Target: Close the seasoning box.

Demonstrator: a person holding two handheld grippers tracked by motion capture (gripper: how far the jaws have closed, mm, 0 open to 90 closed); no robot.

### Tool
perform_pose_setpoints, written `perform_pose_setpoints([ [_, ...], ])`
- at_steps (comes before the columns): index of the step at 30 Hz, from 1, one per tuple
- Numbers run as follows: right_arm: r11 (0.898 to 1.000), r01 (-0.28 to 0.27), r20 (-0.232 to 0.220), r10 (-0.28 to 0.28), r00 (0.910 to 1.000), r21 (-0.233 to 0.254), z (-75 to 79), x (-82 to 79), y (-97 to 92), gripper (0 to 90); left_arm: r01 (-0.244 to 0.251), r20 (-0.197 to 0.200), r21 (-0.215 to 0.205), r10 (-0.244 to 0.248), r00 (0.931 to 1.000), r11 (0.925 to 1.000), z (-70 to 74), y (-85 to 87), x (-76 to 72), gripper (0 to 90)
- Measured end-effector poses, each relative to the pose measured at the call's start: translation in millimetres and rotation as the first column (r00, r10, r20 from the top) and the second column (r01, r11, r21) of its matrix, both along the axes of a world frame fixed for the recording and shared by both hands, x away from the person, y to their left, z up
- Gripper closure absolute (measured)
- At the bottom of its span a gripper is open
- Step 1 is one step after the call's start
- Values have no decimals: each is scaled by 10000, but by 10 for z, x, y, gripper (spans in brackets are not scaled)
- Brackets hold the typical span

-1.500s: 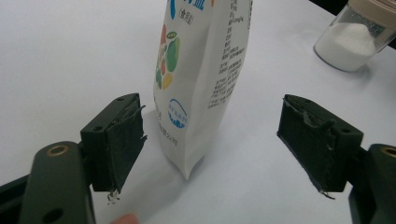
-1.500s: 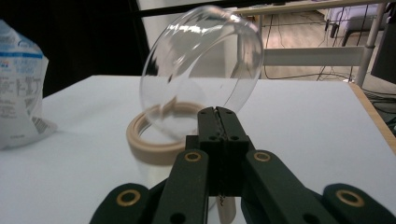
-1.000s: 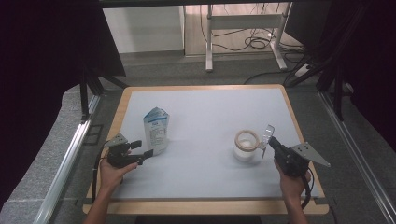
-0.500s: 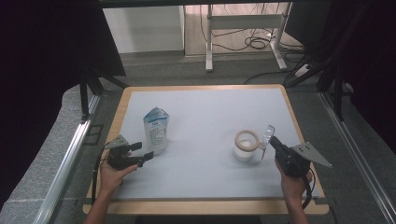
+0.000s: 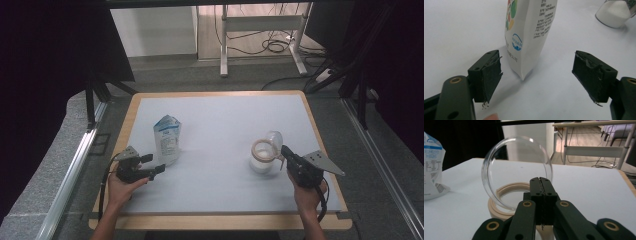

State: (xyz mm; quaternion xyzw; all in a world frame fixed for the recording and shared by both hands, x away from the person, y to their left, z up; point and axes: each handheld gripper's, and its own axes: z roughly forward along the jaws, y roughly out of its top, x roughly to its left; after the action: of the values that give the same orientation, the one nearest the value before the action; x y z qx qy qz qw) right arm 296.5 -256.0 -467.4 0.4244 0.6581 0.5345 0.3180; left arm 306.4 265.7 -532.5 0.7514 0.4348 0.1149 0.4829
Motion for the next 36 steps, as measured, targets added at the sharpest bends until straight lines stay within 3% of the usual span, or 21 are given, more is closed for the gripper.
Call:
perform_pose_setpoints([
  [9, 9917, -1087, -338, 1066, 9937, -683, -18, 64, 312, 898, -9, -46, 5, 9, 10000, 10000, -15, 5, 2, 230],
  [17, 9894, -1345, -451, 1321, 9902, -553, -10, 76, 322, 898, -5, -95, 9, 5, 10000, 10000, -29, 1, 0, 230],
  [23, 9918, -1233, -381, 1221, 9918, -336, 17, 62, 138, 875, 16, -102, 52, -16, 9999, 10000, -39, 1, -2, 232],
  [27, 9931, -1162, -596, 1152, 9915, -136, -1, 71, -88, 781, 6, -135, 69, -5, 9999, 10000, -55, -3, -1, 232],
  [31, 9984, -464, -635, 442, 9970, -333, -75, 96, -323, 652, 7, -123, 126, -6, 9999, 9999, -69, -7, 1, 238],
  [36, 9995, -146, -755, 126, 9971, -263, -180, 120, -544, 580, -11, -155, 150, 13, 9999, 9999, -88, -4, 0, 238],
])
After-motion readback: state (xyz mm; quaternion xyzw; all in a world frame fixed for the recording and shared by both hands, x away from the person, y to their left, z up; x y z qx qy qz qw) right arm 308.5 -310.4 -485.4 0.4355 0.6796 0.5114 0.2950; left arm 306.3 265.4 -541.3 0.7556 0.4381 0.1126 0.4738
